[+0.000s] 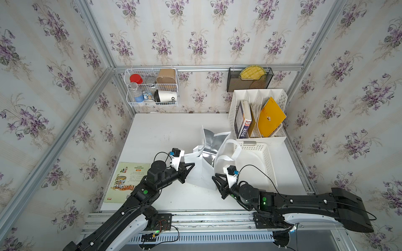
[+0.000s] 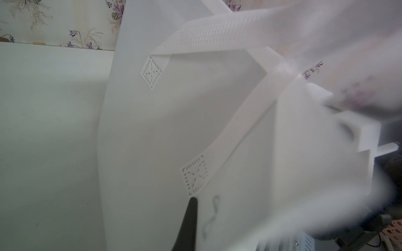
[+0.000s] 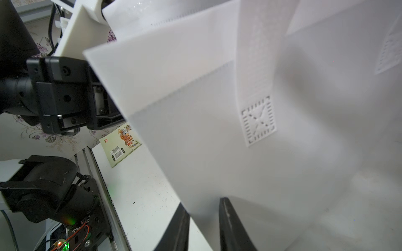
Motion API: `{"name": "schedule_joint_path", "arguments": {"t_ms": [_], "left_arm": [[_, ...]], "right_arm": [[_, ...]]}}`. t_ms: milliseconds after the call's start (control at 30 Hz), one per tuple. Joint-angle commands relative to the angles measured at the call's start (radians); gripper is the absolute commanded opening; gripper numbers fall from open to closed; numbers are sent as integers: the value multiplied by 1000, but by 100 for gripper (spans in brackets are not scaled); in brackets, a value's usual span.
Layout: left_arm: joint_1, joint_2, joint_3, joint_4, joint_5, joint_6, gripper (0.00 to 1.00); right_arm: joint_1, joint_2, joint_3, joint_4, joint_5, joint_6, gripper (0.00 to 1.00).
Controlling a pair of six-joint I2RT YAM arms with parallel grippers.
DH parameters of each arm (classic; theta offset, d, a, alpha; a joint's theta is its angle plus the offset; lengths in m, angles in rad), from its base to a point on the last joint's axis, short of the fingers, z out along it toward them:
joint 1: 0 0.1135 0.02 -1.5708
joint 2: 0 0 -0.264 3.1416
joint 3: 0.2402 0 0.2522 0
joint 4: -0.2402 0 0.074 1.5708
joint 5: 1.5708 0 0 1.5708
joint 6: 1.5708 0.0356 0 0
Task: Place the ice pack in the delivery bag
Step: Close the delivery bag at the center of the board.
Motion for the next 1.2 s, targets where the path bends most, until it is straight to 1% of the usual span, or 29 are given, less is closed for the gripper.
{"name": "schedule_joint_path", "arguments": {"t_ms": [0, 200, 400, 667, 733, 800, 900, 1000, 1167], "left_arm": [[-3, -1, 7, 25, 26, -28, 0], [-15, -4, 25, 4, 8, -36, 0], [-38, -14, 33, 14, -5, -71, 1], [-81, -18, 30, 48, -13, -106, 14], [-85, -32, 32, 32, -22, -101, 20], [-85, -55, 32, -4, -46, -92, 27], [-85, -111, 28, -51, -109, -78, 34], [-85, -157, 7, -54, -113, -89, 37], [-85, -196, -39, -1, -60, -141, 40]], "right_arm": [[0, 19, 18, 58, -6, -14, 17], [-1, 79, 53, 91, -14, -17, 0], [0, 142, 67, 171, -21, -1, 0], [0, 232, 124, 206, -34, 7, 0], [0, 247, 134, 208, -24, 13, 0], [0, 256, 139, 206, -14, 22, 0], [-1, 258, 141, 202, 4, 40, 0], [0, 264, 140, 212, -2, 44, 0], [0, 285, 152, 228, -23, 45, 0]]}}
